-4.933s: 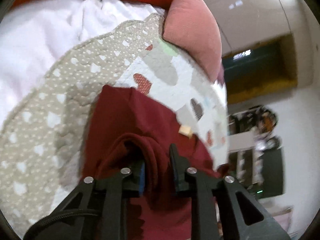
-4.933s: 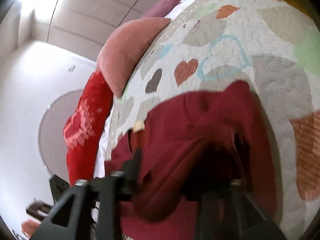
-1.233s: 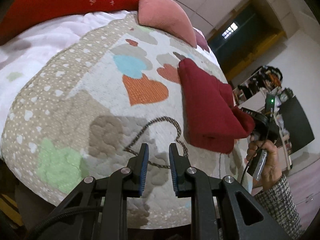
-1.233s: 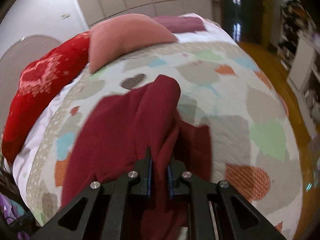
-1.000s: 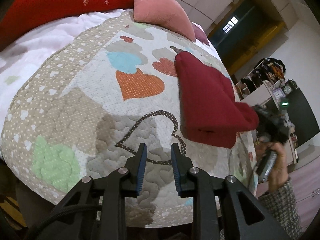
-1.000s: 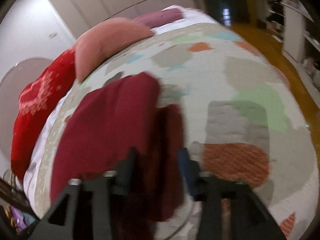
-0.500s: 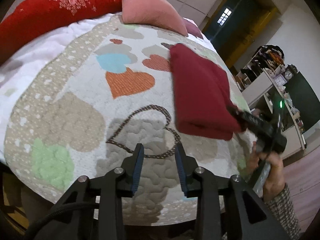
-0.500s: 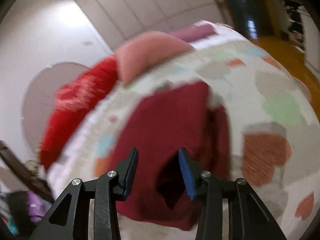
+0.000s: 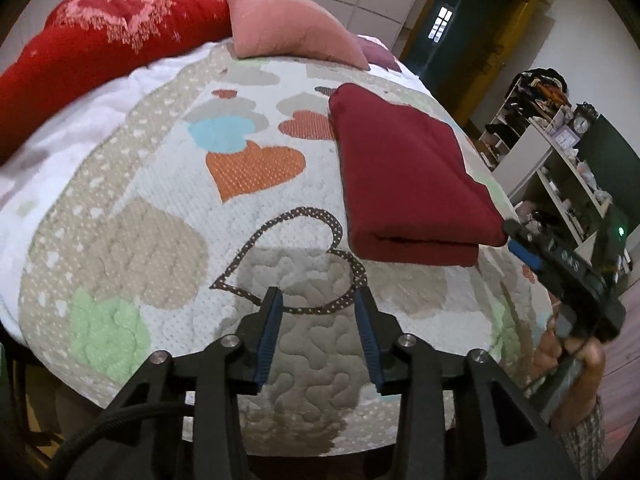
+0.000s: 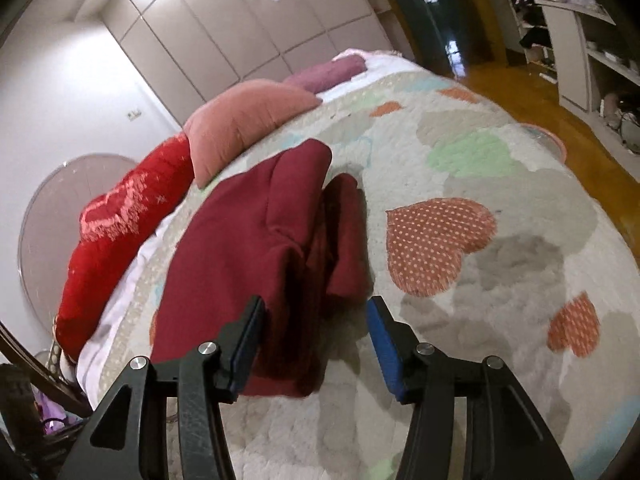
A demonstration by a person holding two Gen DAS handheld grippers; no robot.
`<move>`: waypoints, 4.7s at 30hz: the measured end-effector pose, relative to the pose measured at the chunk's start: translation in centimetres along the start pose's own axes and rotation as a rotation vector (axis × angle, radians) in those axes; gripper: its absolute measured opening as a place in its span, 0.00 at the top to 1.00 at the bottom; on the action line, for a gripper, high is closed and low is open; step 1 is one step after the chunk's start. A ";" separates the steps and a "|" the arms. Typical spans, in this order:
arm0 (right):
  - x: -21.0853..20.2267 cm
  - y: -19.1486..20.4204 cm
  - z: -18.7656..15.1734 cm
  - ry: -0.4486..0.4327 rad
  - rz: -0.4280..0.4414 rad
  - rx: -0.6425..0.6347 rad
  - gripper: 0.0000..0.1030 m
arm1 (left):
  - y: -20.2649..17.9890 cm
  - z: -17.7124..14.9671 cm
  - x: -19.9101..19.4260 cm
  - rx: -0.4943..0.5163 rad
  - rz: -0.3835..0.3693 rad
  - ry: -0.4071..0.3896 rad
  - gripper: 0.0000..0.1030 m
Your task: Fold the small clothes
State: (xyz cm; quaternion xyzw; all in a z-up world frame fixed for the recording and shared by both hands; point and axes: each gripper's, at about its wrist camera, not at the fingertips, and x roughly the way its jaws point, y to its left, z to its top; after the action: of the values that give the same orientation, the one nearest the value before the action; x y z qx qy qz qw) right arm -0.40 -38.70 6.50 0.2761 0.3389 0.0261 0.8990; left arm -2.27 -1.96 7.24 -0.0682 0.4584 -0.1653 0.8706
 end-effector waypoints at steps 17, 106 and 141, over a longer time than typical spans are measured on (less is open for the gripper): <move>-2.6 2.5 -4.0 -0.004 -0.051 -0.040 0.40 | -0.7 -0.9 -2.9 0.074 0.094 -0.089 0.41; 8.6 -2.1 7.2 0.119 0.009 -0.010 0.15 | -0.2 14.9 15.8 -0.009 -0.304 0.250 0.17; 11.2 4.8 2.8 0.188 0.185 -0.027 0.57 | -1.6 8.0 -2.9 0.236 0.291 -0.372 0.11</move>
State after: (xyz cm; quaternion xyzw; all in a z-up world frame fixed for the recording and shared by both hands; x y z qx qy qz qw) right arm 10.61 -33.42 4.07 0.2905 0.3944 0.1390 0.8607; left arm 2.43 -2.75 14.54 0.0711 0.2731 -0.0755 0.9564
